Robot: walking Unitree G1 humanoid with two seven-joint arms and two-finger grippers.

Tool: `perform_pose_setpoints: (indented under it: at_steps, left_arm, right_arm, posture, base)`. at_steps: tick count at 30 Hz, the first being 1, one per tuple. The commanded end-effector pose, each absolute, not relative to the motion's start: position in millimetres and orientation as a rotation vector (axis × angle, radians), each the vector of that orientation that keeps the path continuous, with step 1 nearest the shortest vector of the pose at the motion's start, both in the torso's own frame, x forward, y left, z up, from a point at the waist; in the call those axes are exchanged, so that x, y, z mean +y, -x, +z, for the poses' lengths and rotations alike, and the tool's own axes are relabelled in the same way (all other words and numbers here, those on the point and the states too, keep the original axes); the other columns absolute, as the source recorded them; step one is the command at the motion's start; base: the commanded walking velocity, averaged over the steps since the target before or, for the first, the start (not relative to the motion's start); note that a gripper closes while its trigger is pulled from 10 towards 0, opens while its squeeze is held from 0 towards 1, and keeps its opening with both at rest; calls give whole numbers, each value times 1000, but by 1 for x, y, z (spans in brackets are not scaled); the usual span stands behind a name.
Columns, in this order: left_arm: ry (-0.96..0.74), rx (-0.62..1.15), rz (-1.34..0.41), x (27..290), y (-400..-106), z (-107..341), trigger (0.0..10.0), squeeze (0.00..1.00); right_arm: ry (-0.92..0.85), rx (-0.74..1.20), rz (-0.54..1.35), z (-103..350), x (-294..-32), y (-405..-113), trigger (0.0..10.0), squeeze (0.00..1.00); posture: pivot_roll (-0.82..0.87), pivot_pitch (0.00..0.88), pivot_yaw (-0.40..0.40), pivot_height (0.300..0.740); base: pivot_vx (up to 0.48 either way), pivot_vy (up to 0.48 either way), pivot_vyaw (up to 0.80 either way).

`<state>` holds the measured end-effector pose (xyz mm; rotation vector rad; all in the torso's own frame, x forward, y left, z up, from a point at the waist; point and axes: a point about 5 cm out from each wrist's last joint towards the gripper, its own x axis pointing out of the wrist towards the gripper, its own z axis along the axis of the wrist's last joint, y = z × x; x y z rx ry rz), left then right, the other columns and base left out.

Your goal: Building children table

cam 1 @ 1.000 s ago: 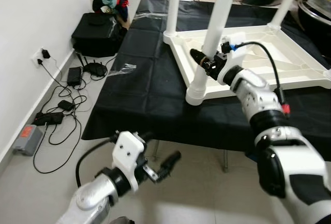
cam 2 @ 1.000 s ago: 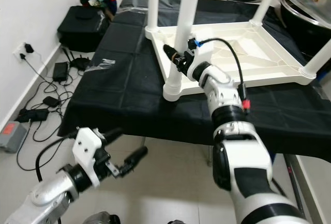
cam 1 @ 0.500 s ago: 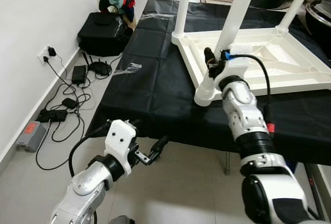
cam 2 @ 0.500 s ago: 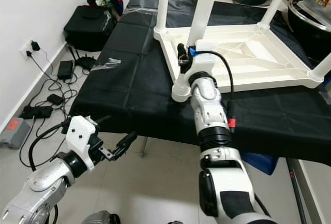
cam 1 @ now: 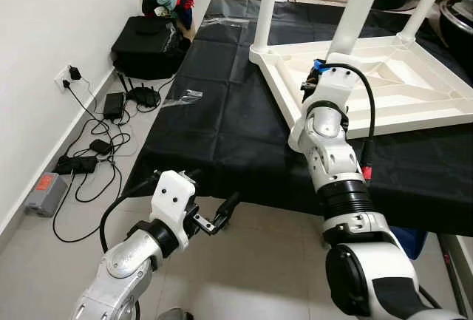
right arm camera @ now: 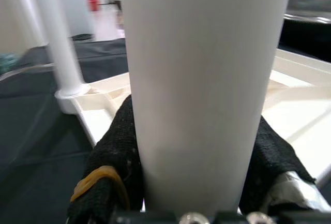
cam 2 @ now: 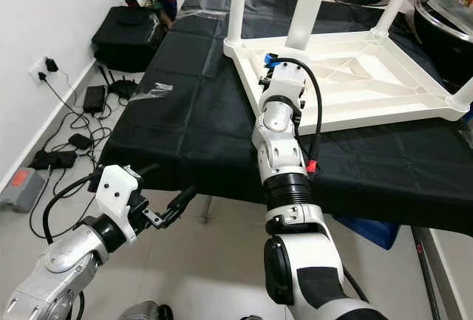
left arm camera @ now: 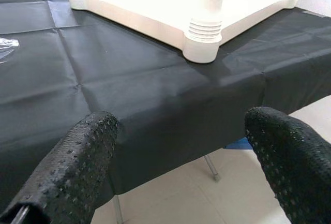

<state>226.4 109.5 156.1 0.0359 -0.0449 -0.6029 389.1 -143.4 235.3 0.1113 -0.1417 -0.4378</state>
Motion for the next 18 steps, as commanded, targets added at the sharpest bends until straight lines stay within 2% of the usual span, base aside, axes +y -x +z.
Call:
perform_pose_setpoints:
  at_steps: [1,4,5,6,7,8,12,13,15,16,18]
  left_arm:
    - [-38,-37,-604,108,-225,152,10000,0]
    - [-37,-37,-604,108,-225,152,10000,0]
    - [-37,-36,-603,108,-224,152,10000,0]
    - [-37,-37,-603,108,-224,152,10000,0]
    - [-38,-37,-604,108,-224,152,10000,0]
    - [-38,-36,-604,108,-225,151,10000,0]
    - [-37,-35,-607,108,-225,151,10000,0]
    - [-36,-35,-608,108,-225,151,10000,0]
    - [-35,-34,-608,107,-225,150,10000,0]
    - [-34,-34,-609,107,-225,150,10000,0]
    - [-33,-34,-610,106,-225,150,10000,0]
  right_arm:
    - [-162,-95,-528,226,-151,-386,0,0]
    - [-173,-98,-532,227,-147,-386,0,0]
    - [-176,-83,-500,228,-136,-385,0,0]
    - [-176,-79,-479,228,-131,-386,9137,0]
    - [-177,-76,-466,229,-128,-386,9137,0]
    - [-173,-76,-451,229,-126,-386,10000,0]
    - [-149,-100,-424,233,-124,-386,10000,0]
    - [-145,-104,-425,233,-123,-386,10000,698]
    - [-142,-106,-427,233,-123,-385,10000,698]
    - [-142,-109,-417,234,-123,-385,10000,1000]
    - [-140,-113,-406,234,-123,-385,10000,1000]
  posture:
    - [168,117,-66,740]
    - [169,116,-66,740]
    - [167,115,-68,740]
    - [167,115,-68,740]
    - [167,115,-68,740]
    - [165,108,-67,740]
    - [163,107,-67,740]
    - [160,103,-67,740]
    - [160,103,-67,740]
    - [161,101,-70,740]
    - [161,101,-70,740]
  base:
    - [0,0,0]
    - [0,0,0]
    - [0,0,0]
    - [0,0,0]
    - [0,0,0]
    - [0,0,0]
    - [0,0,0]
    - [0,0,0]
    - [0,0,0]
    - [0,0,0]
    - [0,0,0]
